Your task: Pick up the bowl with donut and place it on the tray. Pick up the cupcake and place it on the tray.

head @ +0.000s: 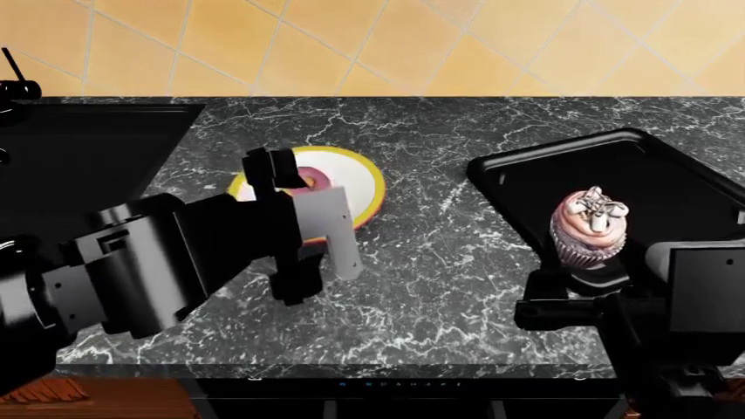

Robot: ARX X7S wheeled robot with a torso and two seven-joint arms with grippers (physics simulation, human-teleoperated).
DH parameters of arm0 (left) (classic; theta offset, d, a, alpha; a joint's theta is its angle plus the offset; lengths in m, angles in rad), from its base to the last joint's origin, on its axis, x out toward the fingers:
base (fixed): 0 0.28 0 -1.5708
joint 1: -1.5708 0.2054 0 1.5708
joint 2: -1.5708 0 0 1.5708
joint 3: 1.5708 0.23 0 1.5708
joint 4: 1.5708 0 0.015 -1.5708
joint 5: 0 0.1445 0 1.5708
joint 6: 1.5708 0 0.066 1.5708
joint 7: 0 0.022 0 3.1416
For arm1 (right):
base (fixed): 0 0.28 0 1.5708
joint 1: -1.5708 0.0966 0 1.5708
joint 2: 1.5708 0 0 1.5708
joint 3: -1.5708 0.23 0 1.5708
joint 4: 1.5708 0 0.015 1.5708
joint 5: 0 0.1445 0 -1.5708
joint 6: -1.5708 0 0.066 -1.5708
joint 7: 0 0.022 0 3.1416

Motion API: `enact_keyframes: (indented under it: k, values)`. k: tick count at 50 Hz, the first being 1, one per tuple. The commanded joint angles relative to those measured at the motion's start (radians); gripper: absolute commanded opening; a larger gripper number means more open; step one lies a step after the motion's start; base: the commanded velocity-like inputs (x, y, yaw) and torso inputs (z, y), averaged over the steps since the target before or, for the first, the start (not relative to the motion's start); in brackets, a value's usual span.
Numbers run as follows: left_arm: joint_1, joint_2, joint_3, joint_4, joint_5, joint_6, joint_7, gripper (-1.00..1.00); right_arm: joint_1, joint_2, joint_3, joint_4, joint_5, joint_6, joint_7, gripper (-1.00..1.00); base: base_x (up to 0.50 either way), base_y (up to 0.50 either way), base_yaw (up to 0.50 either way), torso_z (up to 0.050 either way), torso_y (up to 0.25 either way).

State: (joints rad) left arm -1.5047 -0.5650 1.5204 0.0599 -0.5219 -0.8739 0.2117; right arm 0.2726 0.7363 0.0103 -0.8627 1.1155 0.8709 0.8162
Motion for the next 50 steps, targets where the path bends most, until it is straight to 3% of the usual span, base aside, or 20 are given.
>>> enact_keyframes:
  k: [1, 35, 36, 50]
  values:
    - [0.017, 0.021, 0.012, -0.046, 0.014, 0.029, 0.013, 1.0, 0.003, -0.002, -0.003, 0.007, -0.031, -0.004, -0.018, -1.0, 0.0, 0.0, 0.0, 0.0, 0.0]
    - [0.048, 0.063, 0.025, -0.206, 0.05, 0.094, 0.033, 1.0, 0.008, -0.003, -0.02, 0.019, -0.039, -0.011, -0.016, -1.0, 0.0, 0.0, 0.0, 0.0, 0.0]
    - [0.051, 0.063, 0.022, -0.208, 0.053, 0.104, 0.028, -1.0, 0.009, -0.002, -0.02, 0.018, -0.037, -0.01, -0.013, -1.0, 0.0, 0.0, 0.0, 0.0, 0.0]
    - [0.056, 0.032, 0.026, -0.139, 0.078, 0.181, 0.028, -1.0, 0.033, 0.0, -0.029, 0.014, -0.025, -0.002, -0.003, -1.0, 0.0, 0.0, 0.0, 0.0, 0.0]
